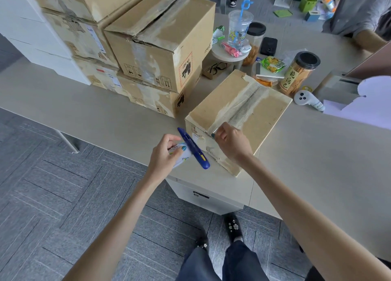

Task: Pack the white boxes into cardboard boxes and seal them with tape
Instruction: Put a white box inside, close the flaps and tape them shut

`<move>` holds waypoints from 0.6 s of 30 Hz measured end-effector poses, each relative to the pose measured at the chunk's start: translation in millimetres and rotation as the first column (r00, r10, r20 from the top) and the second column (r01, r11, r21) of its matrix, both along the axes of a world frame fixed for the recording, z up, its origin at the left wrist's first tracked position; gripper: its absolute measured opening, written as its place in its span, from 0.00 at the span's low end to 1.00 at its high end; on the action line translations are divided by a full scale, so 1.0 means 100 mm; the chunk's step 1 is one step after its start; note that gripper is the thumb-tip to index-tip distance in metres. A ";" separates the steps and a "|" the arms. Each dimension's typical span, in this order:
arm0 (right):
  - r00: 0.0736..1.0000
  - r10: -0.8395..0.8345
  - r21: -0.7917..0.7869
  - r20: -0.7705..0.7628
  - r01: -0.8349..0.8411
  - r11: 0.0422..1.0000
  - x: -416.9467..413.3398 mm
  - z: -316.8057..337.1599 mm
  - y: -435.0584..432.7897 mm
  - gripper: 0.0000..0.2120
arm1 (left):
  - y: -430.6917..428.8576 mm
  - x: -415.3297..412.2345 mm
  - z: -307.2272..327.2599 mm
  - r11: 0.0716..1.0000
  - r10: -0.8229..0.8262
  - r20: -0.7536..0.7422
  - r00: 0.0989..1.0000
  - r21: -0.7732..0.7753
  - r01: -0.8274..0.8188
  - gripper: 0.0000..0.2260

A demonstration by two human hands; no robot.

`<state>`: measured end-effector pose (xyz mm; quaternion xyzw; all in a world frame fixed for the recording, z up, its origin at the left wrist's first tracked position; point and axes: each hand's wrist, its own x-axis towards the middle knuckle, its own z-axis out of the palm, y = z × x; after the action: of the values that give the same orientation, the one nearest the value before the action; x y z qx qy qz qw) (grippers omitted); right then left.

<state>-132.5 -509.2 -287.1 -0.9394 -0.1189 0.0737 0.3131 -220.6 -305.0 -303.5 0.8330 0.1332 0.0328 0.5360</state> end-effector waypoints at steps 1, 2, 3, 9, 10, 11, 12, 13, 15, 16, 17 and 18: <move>0.999 0.023 -0.028 0.040 -0.021 0.999 0.04 -0.01 -0.02 0.04 | 0.03 0.03 -0.08 0.997 -0.001 -0.037 0.999 0.072 0.003 0.07; 0.996 0.049 -0.054 0.078 -0.045 0.998 0.09 -0.03 -0.03 0.05 | 0.06 0.08 -0.17 0.990 0.008 -0.078 0.997 0.139 0.003 0.07; 0.990 0.080 -0.077 0.115 -0.072 0.994 0.13 -0.04 -0.04 0.05 | 0.07 0.12 -0.26 0.982 0.021 -0.117 0.993 0.190 0.002 0.07; 0.947 0.196 -0.154 0.256 -0.161 0.975 0.36 -0.16 -0.09 0.05 | -0.02 0.41 -0.62 0.929 0.020 -0.234 0.972 0.364 0.069 0.10; 0.939 0.212 -0.162 0.270 -0.173 0.972 0.39 -0.18 -0.11 0.05 | -0.04 0.45 -0.66 0.922 0.015 -0.253 0.967 0.379 0.085 0.11; 0.934 0.228 -0.170 0.276 -0.187 0.968 0.43 -0.20 -0.13 0.05 | -0.06 0.49 -0.71 0.916 0.009 -0.267 0.964 0.389 0.099 0.11; 0.928 0.244 -0.175 0.281 -0.200 0.964 0.46 -0.22 -0.15 0.05 | -0.09 0.53 -0.75 0.911 0.004 -0.277 0.961 0.396 0.110 0.12; 0.923 0.259 -0.179 0.286 -0.214 0.960 0.49 -0.23 -0.17 0.05 | -0.11 0.56 -0.78 0.906 0.003 -0.279 0.960 0.408 0.116 0.12; 0.909 0.289 -0.183 0.300 -0.243 0.953 0.53 -0.24 -0.22 0.04 | -0.15 0.60 -0.83 0.884 0.011 -0.272 0.962 0.452 0.117 0.11; 0.902 0.305 -0.181 0.304 -0.260 0.949 0.56 -0.26 -0.24 0.04 | -0.17 0.62 -0.84 0.863 0.014 -0.269 0.963 0.490 0.124 0.11; 0.896 0.320 -0.177 0.307 -0.277 0.945 0.58 -0.26 -0.25 0.04 | -0.19 0.62 -0.84 0.833 0.014 -0.260 0.965 0.537 0.133 0.11; 0.891 0.334 -0.171 0.306 -0.294 0.941 0.61 -0.27 -0.27 0.04 | -0.21 0.62 -0.84 0.804 0.013 -0.233 0.972 0.580 0.128 0.11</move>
<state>-71.9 -536.1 -314.2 -0.9237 -0.3153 -0.0284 0.2157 -158.6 -326.0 -387.2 0.9602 0.1508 -0.0385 0.2318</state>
